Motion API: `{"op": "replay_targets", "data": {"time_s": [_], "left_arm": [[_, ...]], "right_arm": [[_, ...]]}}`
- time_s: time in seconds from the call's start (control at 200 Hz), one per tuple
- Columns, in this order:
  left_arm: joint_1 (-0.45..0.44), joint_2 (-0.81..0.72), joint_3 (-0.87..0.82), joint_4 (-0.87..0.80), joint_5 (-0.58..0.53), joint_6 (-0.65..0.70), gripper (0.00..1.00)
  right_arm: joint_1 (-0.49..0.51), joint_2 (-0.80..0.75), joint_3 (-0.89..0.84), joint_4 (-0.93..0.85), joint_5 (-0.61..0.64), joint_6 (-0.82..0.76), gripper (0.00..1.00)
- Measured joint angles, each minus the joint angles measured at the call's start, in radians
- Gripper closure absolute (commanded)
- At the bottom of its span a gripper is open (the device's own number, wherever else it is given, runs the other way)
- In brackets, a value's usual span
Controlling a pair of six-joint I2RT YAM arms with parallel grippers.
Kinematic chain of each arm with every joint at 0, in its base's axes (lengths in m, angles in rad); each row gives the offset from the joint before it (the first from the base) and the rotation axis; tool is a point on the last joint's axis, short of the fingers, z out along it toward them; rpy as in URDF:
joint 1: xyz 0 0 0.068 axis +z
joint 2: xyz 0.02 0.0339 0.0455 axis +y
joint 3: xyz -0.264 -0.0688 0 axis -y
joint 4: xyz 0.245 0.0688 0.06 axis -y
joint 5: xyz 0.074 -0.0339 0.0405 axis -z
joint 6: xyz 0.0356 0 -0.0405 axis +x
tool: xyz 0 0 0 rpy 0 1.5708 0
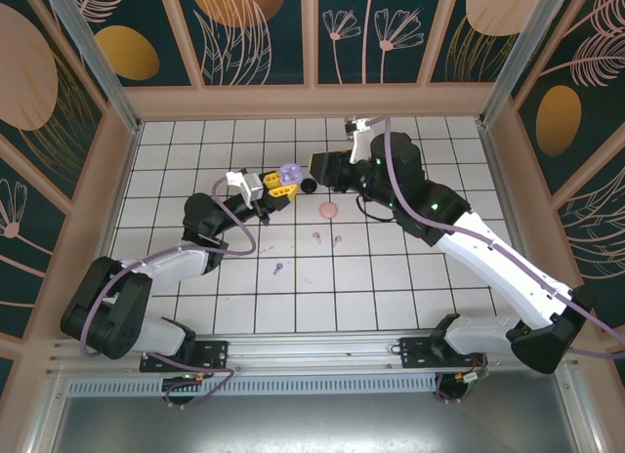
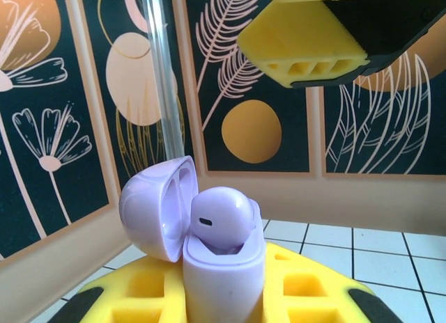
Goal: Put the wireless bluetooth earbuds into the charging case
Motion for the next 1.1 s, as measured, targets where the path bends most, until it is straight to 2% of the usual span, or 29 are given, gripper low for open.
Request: {"op": "replay_targets", "data": {"time_s": [0.15,0.505,1.096], "left_arm": [[0.000,-0.001,0.038,-0.067,0.053,0.007,1.00],[0.000,0.000,0.088,-0.138,0.159,-0.005,1.00],[0.000,0.009,0.105,-0.176,0.183,-0.010,1.00]], "right_arm": [[0.007,0.047,0.000,-0.020,-0.063,-0.061,0.59],[0.013,0.074,0.037,-0.113,-0.098,-0.178,0.59],[0.027,0.117,0.073,-0.153,-0.116,-0.219,0.61]]}}
